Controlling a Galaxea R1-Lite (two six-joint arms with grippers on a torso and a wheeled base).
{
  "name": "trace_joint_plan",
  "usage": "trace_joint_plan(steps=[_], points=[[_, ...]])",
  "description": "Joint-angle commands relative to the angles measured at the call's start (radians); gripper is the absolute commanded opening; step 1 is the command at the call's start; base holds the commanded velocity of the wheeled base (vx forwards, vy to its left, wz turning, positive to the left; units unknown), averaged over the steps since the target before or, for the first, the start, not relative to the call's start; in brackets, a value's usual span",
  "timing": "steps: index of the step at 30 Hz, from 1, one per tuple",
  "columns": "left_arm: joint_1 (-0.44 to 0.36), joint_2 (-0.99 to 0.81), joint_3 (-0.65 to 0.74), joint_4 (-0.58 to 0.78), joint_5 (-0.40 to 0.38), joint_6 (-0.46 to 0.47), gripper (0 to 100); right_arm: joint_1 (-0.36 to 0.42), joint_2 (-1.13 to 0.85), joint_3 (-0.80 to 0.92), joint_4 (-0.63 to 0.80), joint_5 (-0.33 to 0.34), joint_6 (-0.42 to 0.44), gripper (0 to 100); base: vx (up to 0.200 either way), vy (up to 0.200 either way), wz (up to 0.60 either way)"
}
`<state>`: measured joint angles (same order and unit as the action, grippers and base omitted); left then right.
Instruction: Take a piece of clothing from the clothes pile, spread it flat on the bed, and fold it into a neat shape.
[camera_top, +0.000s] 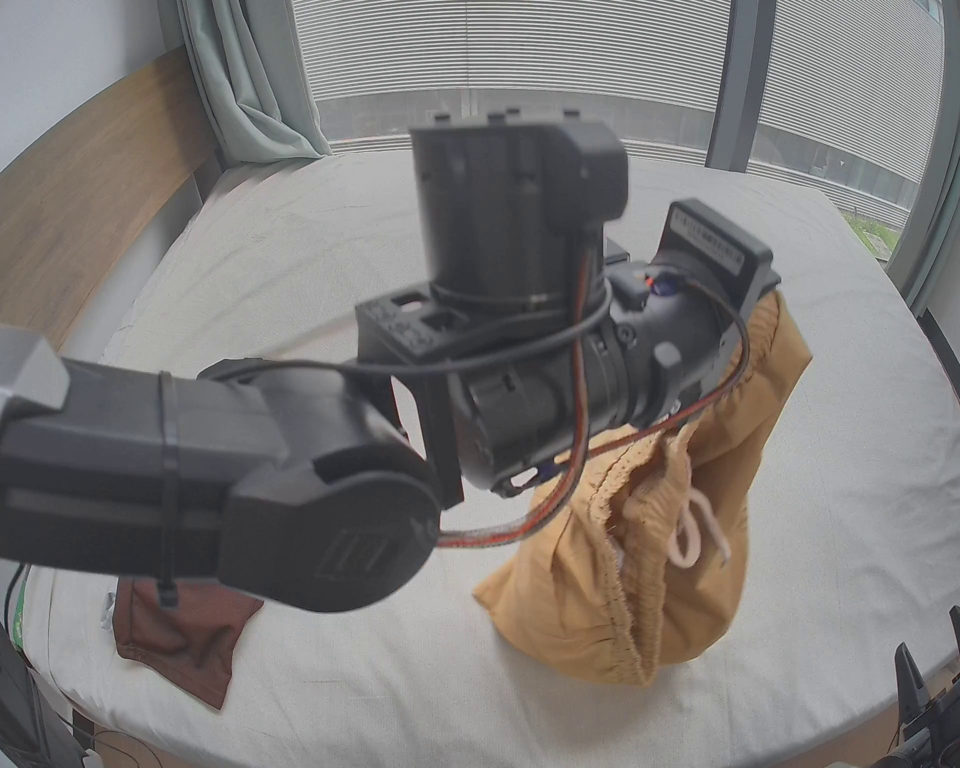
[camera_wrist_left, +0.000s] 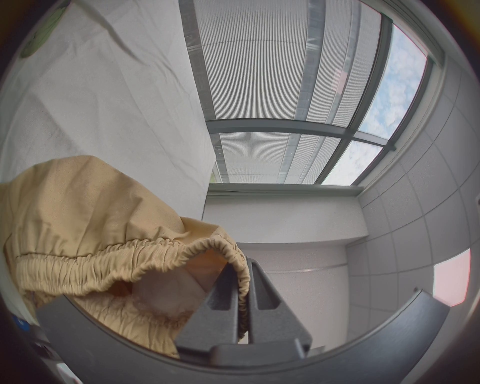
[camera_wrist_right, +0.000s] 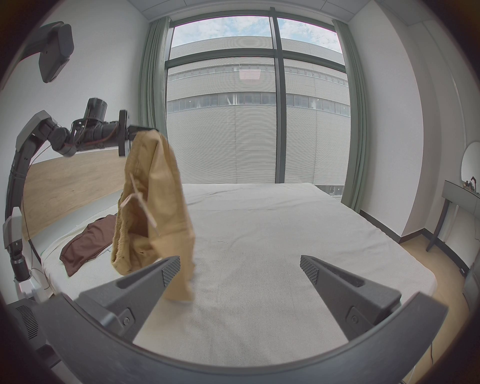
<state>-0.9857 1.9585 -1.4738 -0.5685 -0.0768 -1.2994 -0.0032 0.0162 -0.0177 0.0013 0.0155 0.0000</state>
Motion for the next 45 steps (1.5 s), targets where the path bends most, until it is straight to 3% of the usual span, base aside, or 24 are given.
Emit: trace_joint_plan(steps=[1, 4, 8, 12, 16, 18, 23, 27, 35, 37, 40, 45], points=[[0.024, -0.046, -0.115, 0.059, 0.017, -0.092, 0, 0.0, -0.005, 0.018, 0.0, 0.001, 0.0, 100, 0.0, 0.0, 0.0], [0.07, -0.055, -0.099, 0.075, 0.019, -0.11, 0, 0.0, -0.005, 0.018, 0.0, 0.001, -0.002, 100, 0.0, 0.0, 0.0], [0.131, -0.093, 0.049, 0.061, 0.015, -0.08, 0, 0.0, -0.005, 0.018, 0.0, 0.001, 0.0, 100, 0.0, 0.0, 0.0], [0.168, -0.132, 0.242, 0.021, 0.006, 0.049, 0, 0.0, -0.005, 0.018, 0.0, 0.0, -0.002, 100, 0.0, 0.0, 0.0], [0.196, -0.132, 0.371, -0.11, 0.005, 0.127, 0, 0.0, -0.005, 0.018, 0.0, 0.001, 0.0, 100, 0.0, 0.0, 0.0], [0.217, -0.118, 0.495, -0.274, 0.005, 0.176, 0, 0.0, -0.005, 0.018, 0.0, 0.0, -0.002, 100, 0.0, 0.0, 0.0], [0.251, -0.05, 0.664, -0.516, -0.015, 0.301, 0, 0.0, -0.005, 0.018, 0.0, 0.0, -0.002, 100, 0.0, 0.0, 0.0], [0.286, -0.006, 0.777, -0.649, -0.066, 0.371, 0, 0.0, -0.005, 0.018, 0.0, 0.0, 0.0, 100, 0.0, 0.0, 0.0], [0.349, 0.112, 0.938, -0.982, -0.09, 0.512, 0, 0.0, -0.005, 0.018, 0.0, 0.001, -0.002, 100, 0.0, 0.0, 0.0], [0.352, 0.115, 0.945, -0.987, -0.093, 0.52, 0, 0.0, -0.004, 0.018, 0.0, 0.001, -0.002, 100, 0.0, 0.0, 0.0], [0.386, 0.118, 1.009, -0.985, -0.12, 0.606, 0, -0.001, -0.004, 0.018, 0.0, 0.001, -0.002, 100, 0.0, 0.0, 0.0], [0.424, 0.109, 1.038, -0.987, -0.12, 0.623, 0, -0.001, -0.004, 0.018, 0.0, 0.001, -0.002, 100, 0.0, 0.0, 0.0]])
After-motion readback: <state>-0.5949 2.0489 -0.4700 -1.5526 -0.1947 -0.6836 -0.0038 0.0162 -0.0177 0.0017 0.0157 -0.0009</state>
